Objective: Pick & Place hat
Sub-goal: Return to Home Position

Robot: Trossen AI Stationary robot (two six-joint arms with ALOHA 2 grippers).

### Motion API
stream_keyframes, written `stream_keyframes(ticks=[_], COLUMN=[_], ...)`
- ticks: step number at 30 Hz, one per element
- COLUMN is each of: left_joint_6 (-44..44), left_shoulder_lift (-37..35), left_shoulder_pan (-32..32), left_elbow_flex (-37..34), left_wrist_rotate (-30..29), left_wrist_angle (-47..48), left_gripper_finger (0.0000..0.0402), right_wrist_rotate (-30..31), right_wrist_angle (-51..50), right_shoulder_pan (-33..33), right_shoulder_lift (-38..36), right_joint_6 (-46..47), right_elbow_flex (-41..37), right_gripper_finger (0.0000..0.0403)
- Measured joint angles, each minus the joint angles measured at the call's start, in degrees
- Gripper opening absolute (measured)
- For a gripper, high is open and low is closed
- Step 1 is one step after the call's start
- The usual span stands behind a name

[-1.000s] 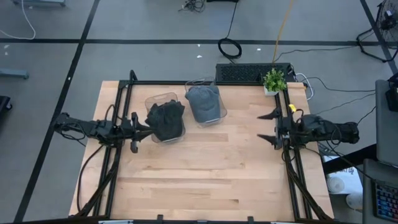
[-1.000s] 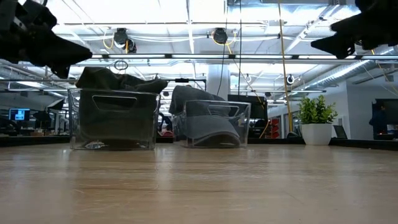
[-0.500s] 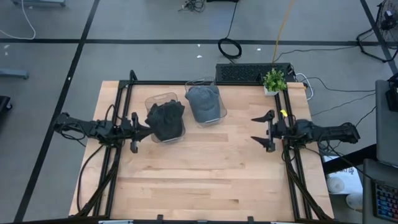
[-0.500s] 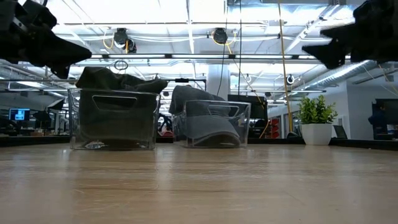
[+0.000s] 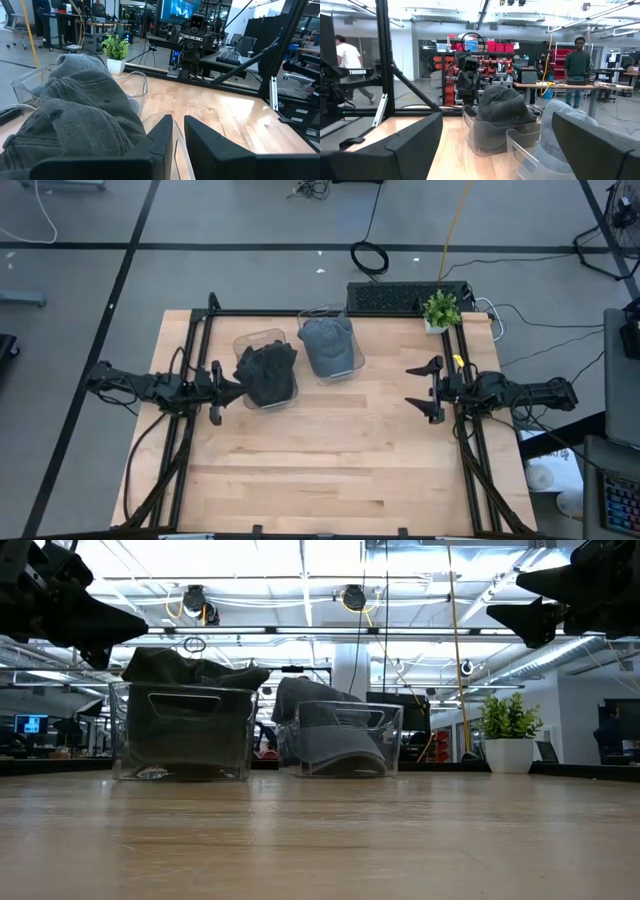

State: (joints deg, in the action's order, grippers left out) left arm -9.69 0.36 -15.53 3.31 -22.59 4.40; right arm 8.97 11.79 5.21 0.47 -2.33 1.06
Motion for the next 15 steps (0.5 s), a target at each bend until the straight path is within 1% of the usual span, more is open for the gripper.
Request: stream_keyframes(ticks=[5, 15], left_joint_6=[-0.1, -0.1], left_shoulder_lift=[0.0, 0.0], left_shoulder_pan=[0.0, 0.0], left_elbow_flex=[0.0, 0.0], left_wrist_rotate=[0.0, 0.0], left_wrist_angle=[0.0, -0.2], left_gripper_finger=[0.0051, 0.0066], right_wrist_rotate=[0.0, 0.0], right_wrist_angle=[0.0, 0.0], right_shoulder_pan=[0.0, 0.0], right_shoulder_lift=[0.0, 0.0], right_joint_6=[0.1, 0.1], right_elbow_flex=[-0.1, -0.1], right_gripper_finger=[0.0364, 0.0364])
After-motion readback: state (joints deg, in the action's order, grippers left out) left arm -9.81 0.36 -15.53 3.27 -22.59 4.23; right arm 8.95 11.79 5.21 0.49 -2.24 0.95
